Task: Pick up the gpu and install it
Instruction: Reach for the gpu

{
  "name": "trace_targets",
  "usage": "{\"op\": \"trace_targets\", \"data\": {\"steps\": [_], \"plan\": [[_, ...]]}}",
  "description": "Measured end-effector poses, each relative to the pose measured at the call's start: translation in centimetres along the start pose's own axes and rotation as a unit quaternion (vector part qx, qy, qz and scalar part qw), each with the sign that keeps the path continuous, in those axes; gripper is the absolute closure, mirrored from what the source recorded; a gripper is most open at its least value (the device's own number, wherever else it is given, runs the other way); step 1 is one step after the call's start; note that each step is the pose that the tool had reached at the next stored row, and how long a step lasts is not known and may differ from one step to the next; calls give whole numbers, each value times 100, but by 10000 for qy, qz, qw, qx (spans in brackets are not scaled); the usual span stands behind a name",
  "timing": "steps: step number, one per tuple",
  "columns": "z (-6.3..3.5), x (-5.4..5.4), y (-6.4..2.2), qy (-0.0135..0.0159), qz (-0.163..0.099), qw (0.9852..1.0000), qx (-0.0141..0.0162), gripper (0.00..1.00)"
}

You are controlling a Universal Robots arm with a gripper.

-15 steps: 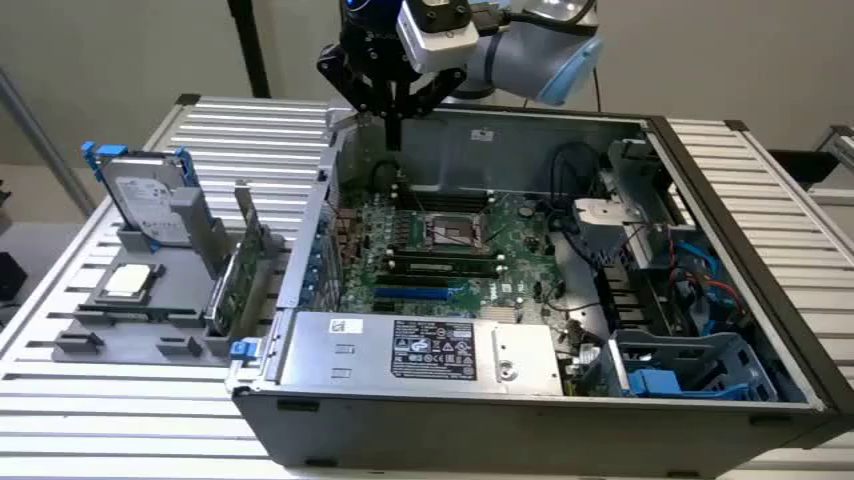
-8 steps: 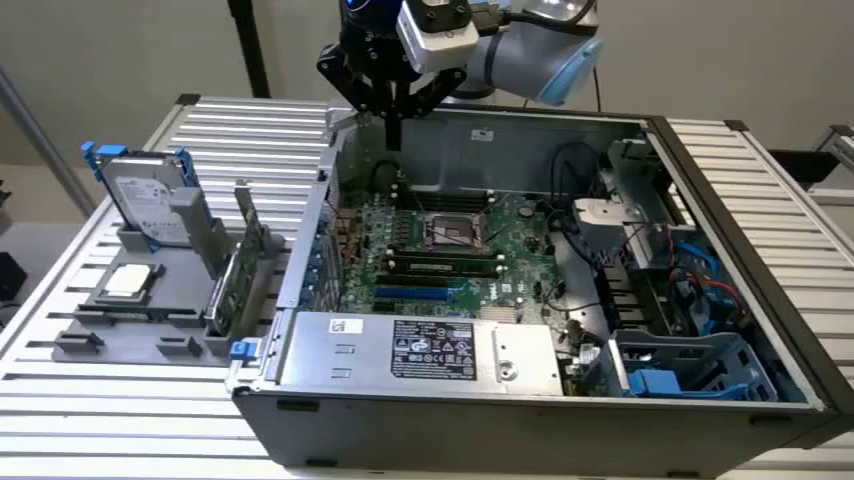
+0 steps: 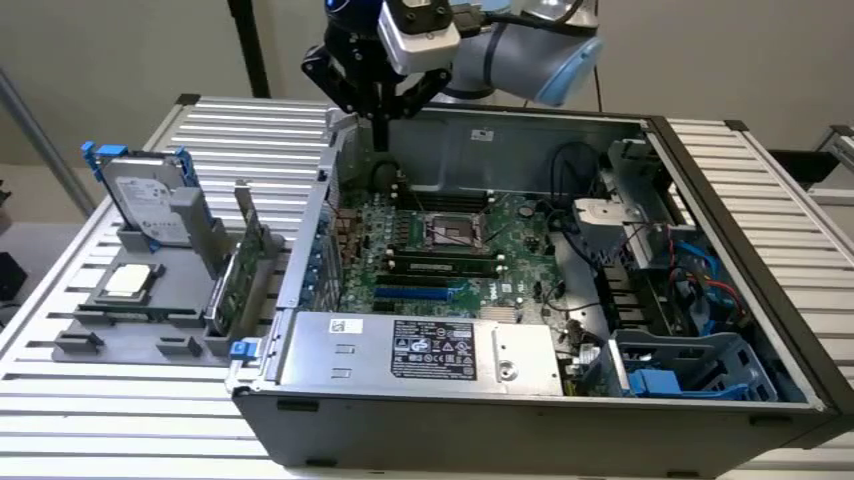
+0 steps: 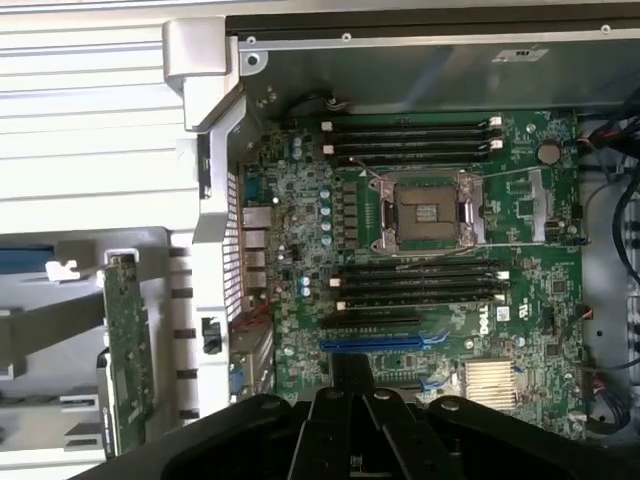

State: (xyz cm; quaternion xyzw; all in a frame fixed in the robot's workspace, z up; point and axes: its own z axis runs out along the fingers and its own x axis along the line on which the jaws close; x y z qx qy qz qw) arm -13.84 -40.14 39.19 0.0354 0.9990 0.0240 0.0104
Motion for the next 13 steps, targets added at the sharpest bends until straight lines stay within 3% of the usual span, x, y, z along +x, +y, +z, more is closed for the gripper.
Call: {"op": "trace_targets", "data": {"steps": [13], "plan": [[-4, 582, -154, 0, 0, 10000, 0, 100]]}}
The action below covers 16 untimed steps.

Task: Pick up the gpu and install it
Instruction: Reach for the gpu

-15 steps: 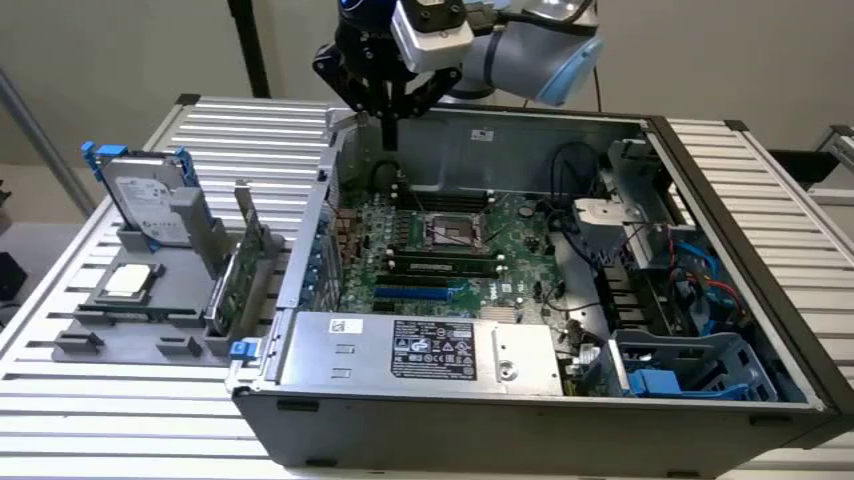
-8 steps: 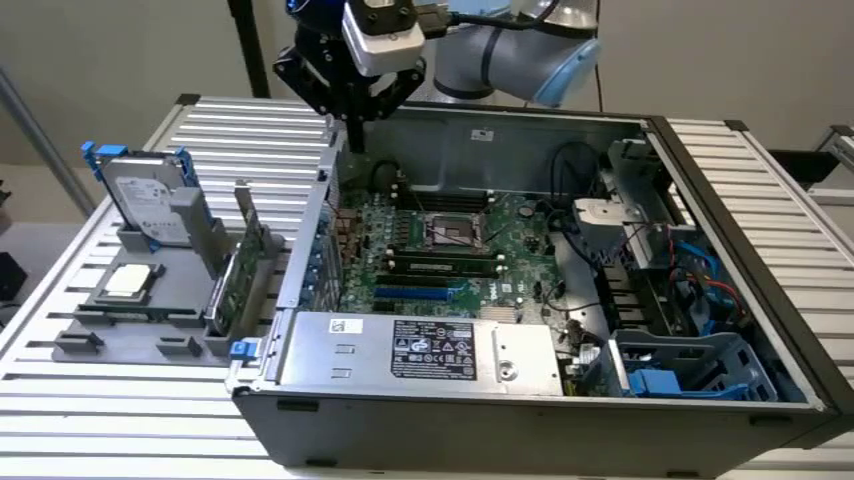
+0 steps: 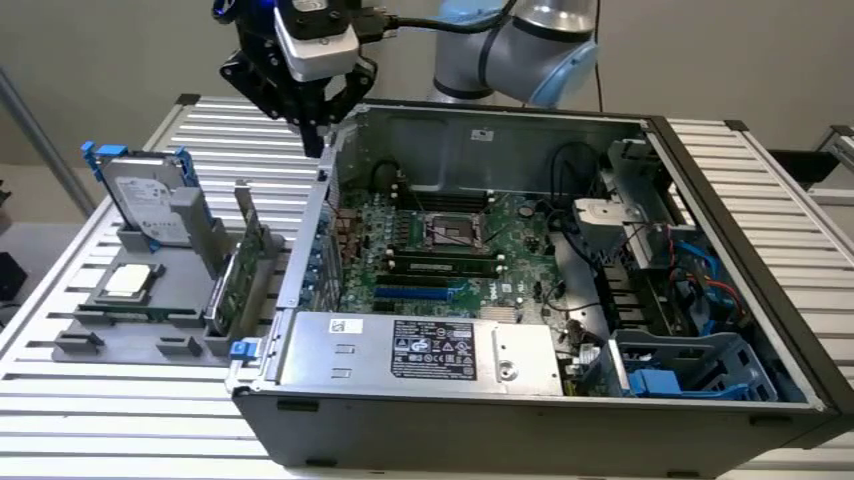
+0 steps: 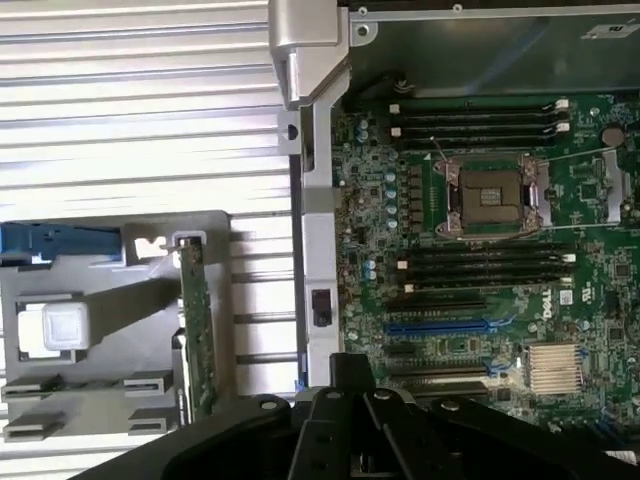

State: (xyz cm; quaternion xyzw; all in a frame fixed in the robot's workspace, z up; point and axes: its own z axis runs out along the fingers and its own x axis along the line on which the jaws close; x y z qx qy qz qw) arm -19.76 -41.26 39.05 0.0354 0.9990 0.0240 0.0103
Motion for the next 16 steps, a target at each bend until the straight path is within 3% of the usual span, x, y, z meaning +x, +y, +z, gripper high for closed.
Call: {"op": "trace_targets", "data": {"steps": [12, 16], "plan": [[43, 535, -175, 0, 0, 10000, 0, 100], [74, 661, -254, 0, 0, 10000, 0, 100]]}}
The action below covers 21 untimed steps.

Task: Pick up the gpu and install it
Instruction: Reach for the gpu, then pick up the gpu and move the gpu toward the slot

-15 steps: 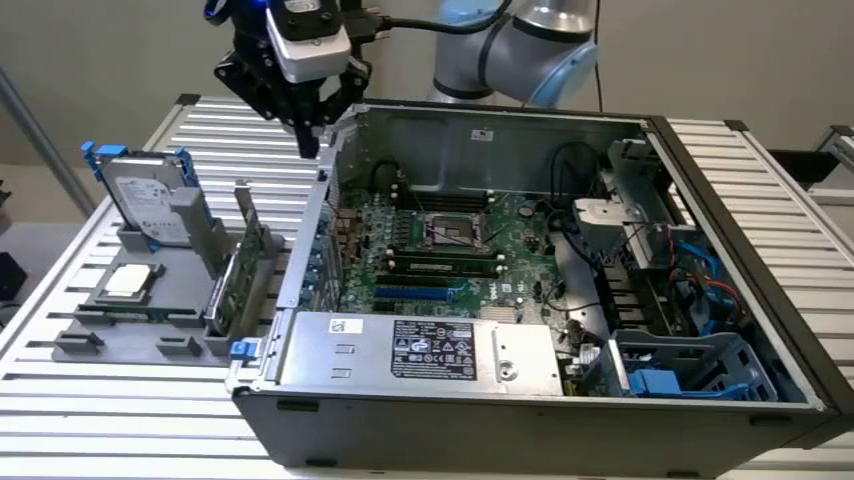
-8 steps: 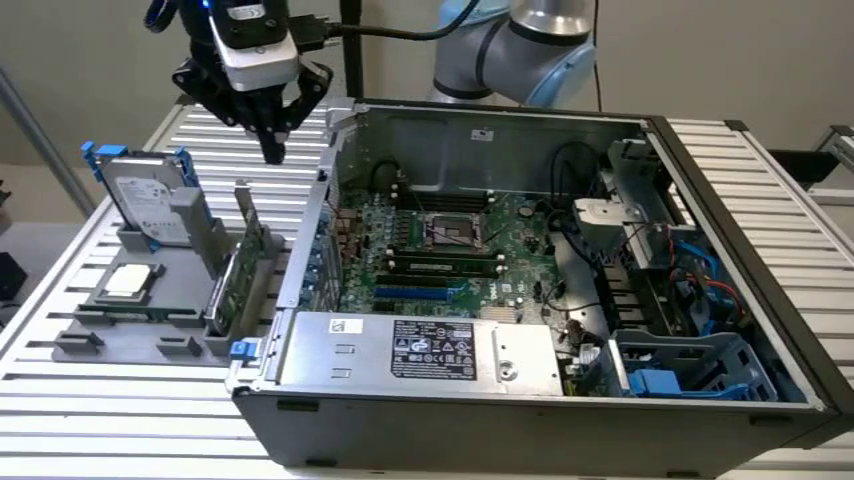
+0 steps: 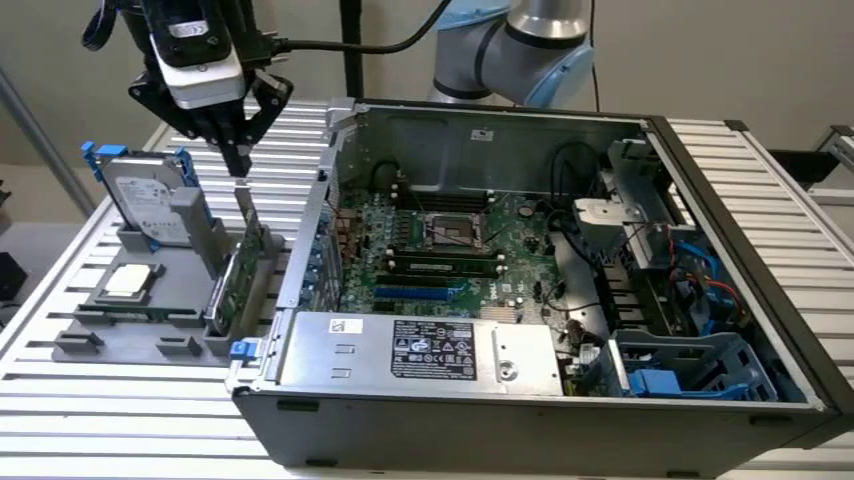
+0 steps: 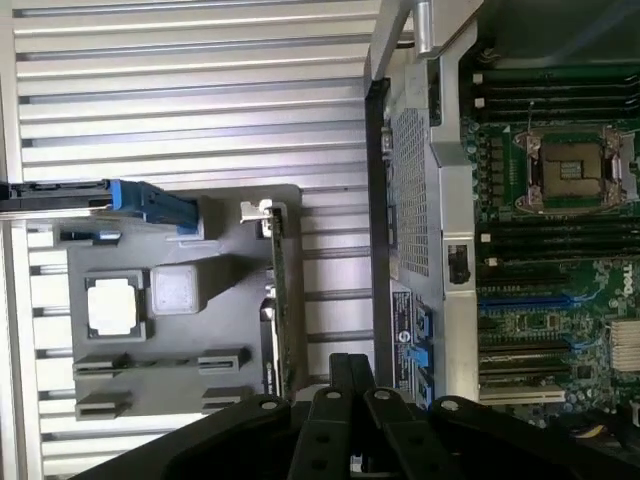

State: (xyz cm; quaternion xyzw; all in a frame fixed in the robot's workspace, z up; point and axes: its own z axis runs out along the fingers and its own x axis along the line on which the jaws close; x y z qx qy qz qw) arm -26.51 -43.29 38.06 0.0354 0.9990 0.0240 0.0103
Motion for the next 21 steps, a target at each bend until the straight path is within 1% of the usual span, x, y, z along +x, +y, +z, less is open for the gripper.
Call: {"op": "trace_targets", "data": {"steps": [3, 5, 8, 9, 21], "plan": [[32, 64, -64, 6, 0, 10000, 1, 100], [62, 122, -93, 11, 1, 10000, 1, 100], [108, 248, -115, 13, 1, 10000, 2, 100], [118, 274, -117, 13, 1, 10000, 2, 100], [121, 281, -118, 13, 1, 10000, 3, 100]]}}
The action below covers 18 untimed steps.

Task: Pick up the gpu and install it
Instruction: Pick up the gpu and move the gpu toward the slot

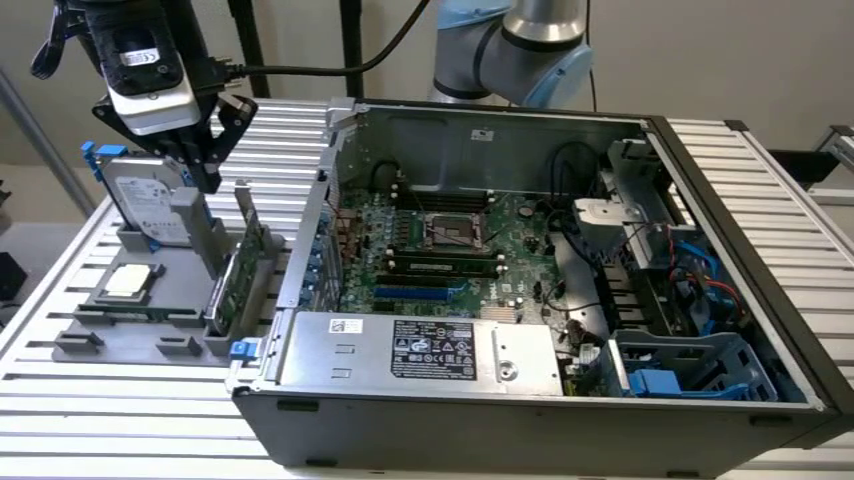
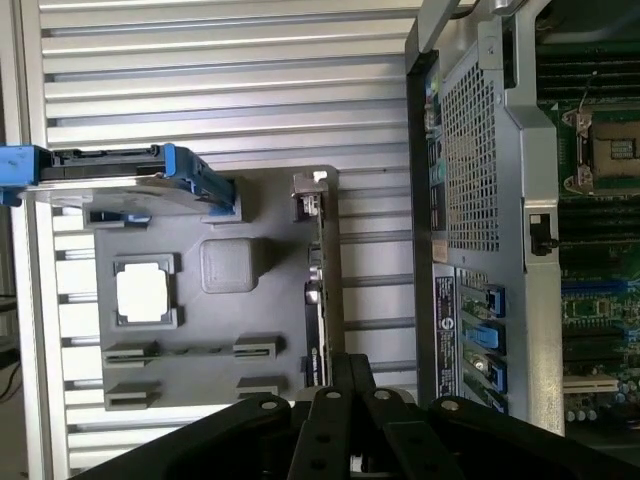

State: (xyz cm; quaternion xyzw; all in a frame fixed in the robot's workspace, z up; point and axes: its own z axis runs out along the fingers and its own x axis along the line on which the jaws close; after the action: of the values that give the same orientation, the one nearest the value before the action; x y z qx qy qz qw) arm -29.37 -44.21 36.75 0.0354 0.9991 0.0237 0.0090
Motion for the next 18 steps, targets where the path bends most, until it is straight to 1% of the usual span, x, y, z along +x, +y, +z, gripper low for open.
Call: {"op": "trace_targets", "data": {"steps": [4, 5, 10, 14, 18], "plan": [[0, 0, 0, 0, 0, 10000, 0, 100], [0, 0, 0, 0, 0, 10000, 0, 0], [0, 0, 0, 0, 0, 10000, 1, 0], [4, 0, 0, 7, 1, 10000, 3, 0], [56, 2, -3, 11, 0, 10000, 12, 0]]}}
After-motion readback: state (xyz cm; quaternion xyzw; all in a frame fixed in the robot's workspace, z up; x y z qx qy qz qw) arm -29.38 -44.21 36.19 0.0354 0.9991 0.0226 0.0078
